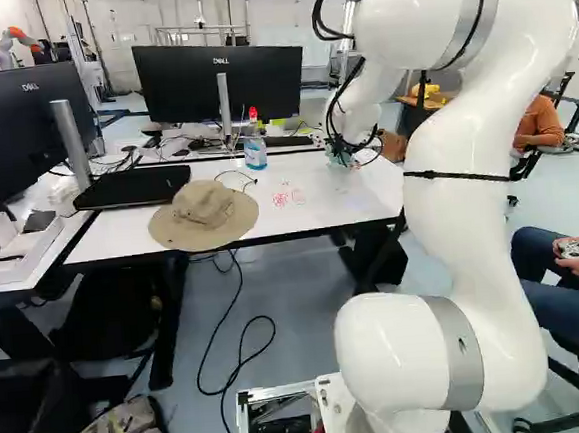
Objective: Clean the table with the green towel
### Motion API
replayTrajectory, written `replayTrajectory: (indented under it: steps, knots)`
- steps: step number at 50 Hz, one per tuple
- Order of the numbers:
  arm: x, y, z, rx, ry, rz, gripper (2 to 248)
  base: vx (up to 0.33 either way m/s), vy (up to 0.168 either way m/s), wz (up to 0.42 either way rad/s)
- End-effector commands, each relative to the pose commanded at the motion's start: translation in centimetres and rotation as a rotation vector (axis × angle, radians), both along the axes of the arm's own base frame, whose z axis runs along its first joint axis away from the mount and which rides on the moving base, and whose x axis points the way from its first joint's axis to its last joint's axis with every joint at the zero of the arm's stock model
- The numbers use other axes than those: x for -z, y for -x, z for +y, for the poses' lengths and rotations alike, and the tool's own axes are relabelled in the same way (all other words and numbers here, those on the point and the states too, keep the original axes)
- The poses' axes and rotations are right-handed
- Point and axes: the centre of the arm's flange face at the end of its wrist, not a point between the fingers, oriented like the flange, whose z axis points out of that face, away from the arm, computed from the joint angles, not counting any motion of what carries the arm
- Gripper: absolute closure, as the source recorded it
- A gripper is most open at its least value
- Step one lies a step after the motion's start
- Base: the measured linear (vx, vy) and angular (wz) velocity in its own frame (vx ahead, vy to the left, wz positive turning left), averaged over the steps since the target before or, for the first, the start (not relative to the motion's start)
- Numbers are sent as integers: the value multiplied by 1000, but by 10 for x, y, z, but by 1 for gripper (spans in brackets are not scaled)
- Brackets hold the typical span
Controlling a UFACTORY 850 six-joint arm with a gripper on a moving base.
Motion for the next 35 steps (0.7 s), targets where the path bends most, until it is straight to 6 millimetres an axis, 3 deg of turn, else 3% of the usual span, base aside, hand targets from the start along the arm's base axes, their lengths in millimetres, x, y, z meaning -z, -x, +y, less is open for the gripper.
replayTrajectory:
  steps: [15,35]
  knots:
    - [-18,32,15,-12,-7,31,188,0,0,0]
    - [-18,66,33,-29,-10,44,188,0,0,0]
